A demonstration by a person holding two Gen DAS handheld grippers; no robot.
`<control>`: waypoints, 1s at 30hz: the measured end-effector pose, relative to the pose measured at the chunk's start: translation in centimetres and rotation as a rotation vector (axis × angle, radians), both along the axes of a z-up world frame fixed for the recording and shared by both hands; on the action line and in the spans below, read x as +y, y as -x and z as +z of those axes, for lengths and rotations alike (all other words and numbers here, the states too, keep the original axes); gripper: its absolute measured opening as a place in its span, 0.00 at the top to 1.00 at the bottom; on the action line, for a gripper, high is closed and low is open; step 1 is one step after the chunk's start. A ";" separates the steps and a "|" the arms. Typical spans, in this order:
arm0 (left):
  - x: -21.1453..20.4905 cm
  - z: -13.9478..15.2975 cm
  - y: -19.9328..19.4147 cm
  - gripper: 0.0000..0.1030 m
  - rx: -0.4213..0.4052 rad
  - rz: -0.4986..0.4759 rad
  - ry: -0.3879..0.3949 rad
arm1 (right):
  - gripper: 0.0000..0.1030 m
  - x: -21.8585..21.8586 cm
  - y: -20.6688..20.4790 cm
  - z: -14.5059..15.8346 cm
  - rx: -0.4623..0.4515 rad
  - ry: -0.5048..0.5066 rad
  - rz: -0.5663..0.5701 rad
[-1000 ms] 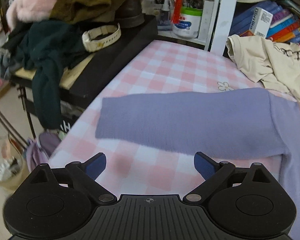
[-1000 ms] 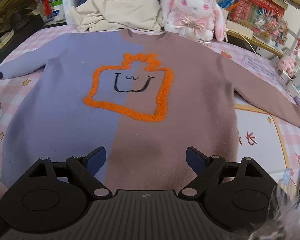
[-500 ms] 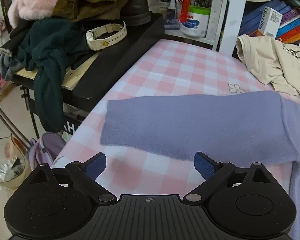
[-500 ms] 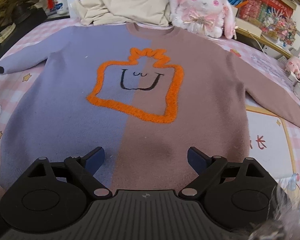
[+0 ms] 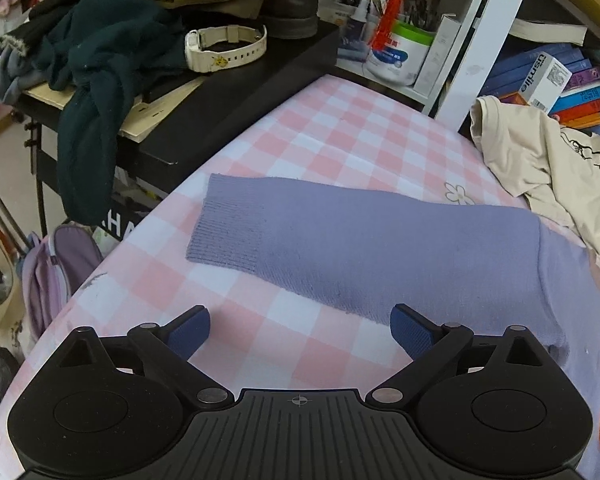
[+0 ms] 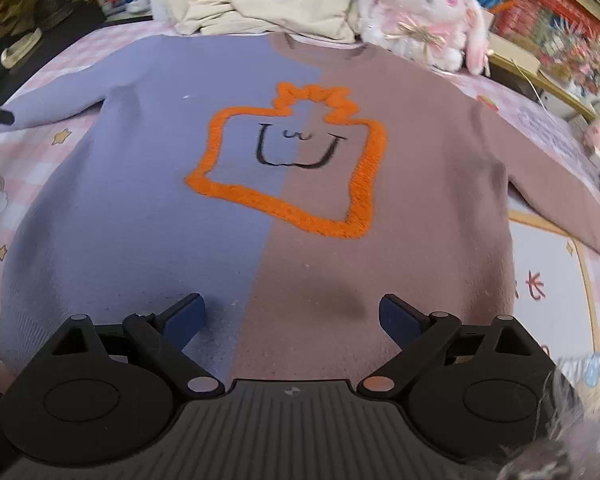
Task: Fold clothes
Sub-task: 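Move the left gripper to the lavender sleeve cuff and grasp it, then lift the lavender sleeve cuff up with the left gripper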
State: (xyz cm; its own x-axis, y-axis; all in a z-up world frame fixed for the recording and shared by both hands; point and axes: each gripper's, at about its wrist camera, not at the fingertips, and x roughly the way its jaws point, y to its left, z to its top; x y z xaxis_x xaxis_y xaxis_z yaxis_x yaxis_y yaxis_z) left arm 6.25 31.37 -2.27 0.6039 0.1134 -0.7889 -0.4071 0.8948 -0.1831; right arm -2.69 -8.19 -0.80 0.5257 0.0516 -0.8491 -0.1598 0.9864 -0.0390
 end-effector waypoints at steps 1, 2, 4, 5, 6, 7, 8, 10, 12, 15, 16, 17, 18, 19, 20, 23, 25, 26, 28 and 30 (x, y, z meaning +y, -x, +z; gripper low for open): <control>0.0 0.0 0.0 0.04 -0.003 0.001 -0.002 | 0.08 -0.1 0.0 0.0 0.002 -0.003 -0.005; 0.1 0.0 0.1 0.04 -0.012 0.008 0.003 | 0.08 -0.1 0.0 0.0 0.004 -0.004 -0.005; 0.3 0.0 0.3 0.04 -0.036 0.025 0.024 | 0.08 0.1 0.1 0.0 0.006 0.003 0.007; 0.5 -0.1 0.4 0.05 -0.052 0.036 0.038 | 0.08 0.2 0.1 0.0 0.006 0.008 0.018; 0.7 -0.1 0.5 0.05 -0.067 0.046 0.052 | 0.08 0.4 0.2 0.0 0.007 0.012 0.029; 1.0 -0.1 0.6 0.05 -0.086 0.058 0.068 | 0.08 0.6 0.2 0.0 0.009 0.017 0.041; 1.3 -0.2 0.6 0.05 -0.106 0.069 0.083 | 0.08 0.8 0.2 0.0 0.011 0.021 0.051; 1.9 -0.3 0.7 0.06 -0.136 0.101 0.117 | 0.08 1.0 0.3 -0.1 0.017 0.026 0.063; 2.5 -0.3 0.7 0.06 -0.158 0.139 0.163 | 0.08 1.0 0.2 -0.2 0.033 0.024 0.066; 3.3 -0.5 0.7 0.07 -0.202 0.192 0.224 | 0.08 1.0 0.1 -0.3 0.054 0.014 0.072; 3.5 -0.6 0.7 0.07 -0.218 0.210 0.238 | 0.08 1.1 0.1 -0.3 0.059 0.011 0.074; 3.7 -0.7 0.7 0.08 -0.233 0.232 0.251 | 0.08 1.1 0.0 -0.3 0.064 0.009 0.076; 3.8 -0.8 0.6 0.08 -0.248 0.255 0.265 | 0.08 1.1 -0.1 -0.4 0.068 0.007 0.078; 4.0 -0.8 0.6 0.08 -0.261 0.283 0.282 | 0.08 1.2 -0.1 -0.5 0.071 0.006 0.080; 4.1 -0.9 0.6 0.07 -0.271 0.308 0.302 | 0.08 1.2 -0.1 -0.5 0.073 0.006 0.083; 4.1 -1.0 0.1 0.08 -0.282 0.333 0.335 | 0.08 1.4 -0.2 -0.5 0.075 0.006 0.093; 3.9 -1.0 -0.2 0.09 -0.280 0.328 0.334 | 0.08 1.4 -0.2 -0.5 0.075 0.007 0.099; 3.7 -1.0 -0.3 0.18 -0.278 0.327 0.328 | 0.08 1.4 -0.1 -0.5 0.075 0.006 0.100; 3.8 -1.1 -0.2 0.43 -0.276 0.360 0.353 | 0.08 1.3 -0.1 -0.5 0.076 0.004 0.099; 4.3 -1.8 0.1 0.63 -0.283 0.399 0.435 | 0.08 1.2 0.0 -0.5 0.077 0.002 0.097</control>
State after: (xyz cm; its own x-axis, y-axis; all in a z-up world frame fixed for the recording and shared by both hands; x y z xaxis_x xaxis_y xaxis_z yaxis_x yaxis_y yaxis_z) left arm 6.15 35.69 -4.03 0.7726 0.0781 -0.6301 -0.5757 0.5046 -0.6434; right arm -2.70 -7.01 -1.31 0.4513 0.0973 -0.8870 -0.2572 0.9660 -0.0249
